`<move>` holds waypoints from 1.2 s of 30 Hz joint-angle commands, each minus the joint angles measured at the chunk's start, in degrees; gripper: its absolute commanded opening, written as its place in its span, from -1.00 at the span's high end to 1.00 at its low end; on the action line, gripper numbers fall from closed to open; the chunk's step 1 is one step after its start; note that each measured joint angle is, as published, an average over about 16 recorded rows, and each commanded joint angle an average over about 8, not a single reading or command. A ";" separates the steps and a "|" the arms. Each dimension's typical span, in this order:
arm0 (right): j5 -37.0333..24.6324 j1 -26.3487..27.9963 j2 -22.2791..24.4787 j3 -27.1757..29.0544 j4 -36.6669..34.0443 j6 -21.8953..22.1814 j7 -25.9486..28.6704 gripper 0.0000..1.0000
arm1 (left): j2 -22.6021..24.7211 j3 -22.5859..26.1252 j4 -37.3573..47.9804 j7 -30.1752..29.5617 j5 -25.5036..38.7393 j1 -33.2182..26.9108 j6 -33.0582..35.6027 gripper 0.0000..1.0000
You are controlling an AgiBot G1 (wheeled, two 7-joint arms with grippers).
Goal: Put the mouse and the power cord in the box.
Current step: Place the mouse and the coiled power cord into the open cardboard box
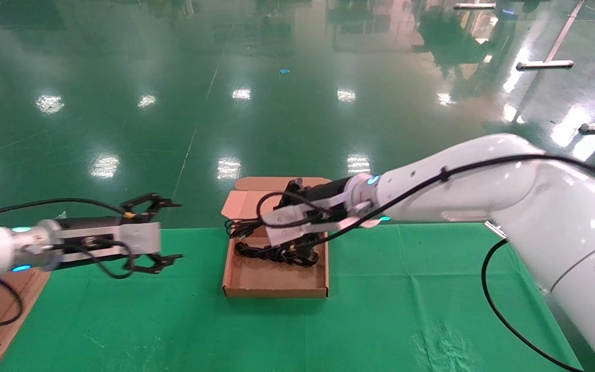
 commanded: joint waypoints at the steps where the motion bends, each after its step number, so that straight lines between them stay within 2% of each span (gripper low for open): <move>1: 0.45 -0.47 0.02 -3.08 1.97 2.25 1.51 1.00 | -1.76 -0.24 0.26 0.75 -0.34 -0.08 1.50 -1.00; 3: 1.15 -0.64 0.07 -5.39 2.66 3.57 2.82 1.00 | -2.07 -0.69 1.00 1.49 -0.90 0.51 0.79 -1.00; 5: 1.77 -0.74 0.12 -7.44 3.05 4.66 3.90 0.83 | -2.09 -1.31 1.85 2.23 -1.73 1.24 -0.07 -1.00; 11: 3.18 -1.02 0.23 -11.73 3.26 7.29 6.40 -0.67 | -2.05 -3.07 3.75 4.11 -4.24 2.80 -1.25 -1.00; 13: 3.50 -1.13 0.23 -12.47 3.22 7.91 6.88 -1.00 | -2.16 -3.25 4.01 4.46 -4.55 2.88 -1.15 -1.00; 28: 3.70 -1.42 0.49 -11.78 3.24 7.48 6.84 -1.00 | -1.99 -3.26 3.75 4.12 -4.52 2.95 -1.07 -1.00; 36: 7.81 -4.84 4.51 -6.69 6.65 3.44 9.59 -1.00 | -3.84 -5.65 -1.91 -2.11 -6.49 5.35 1.53 -1.00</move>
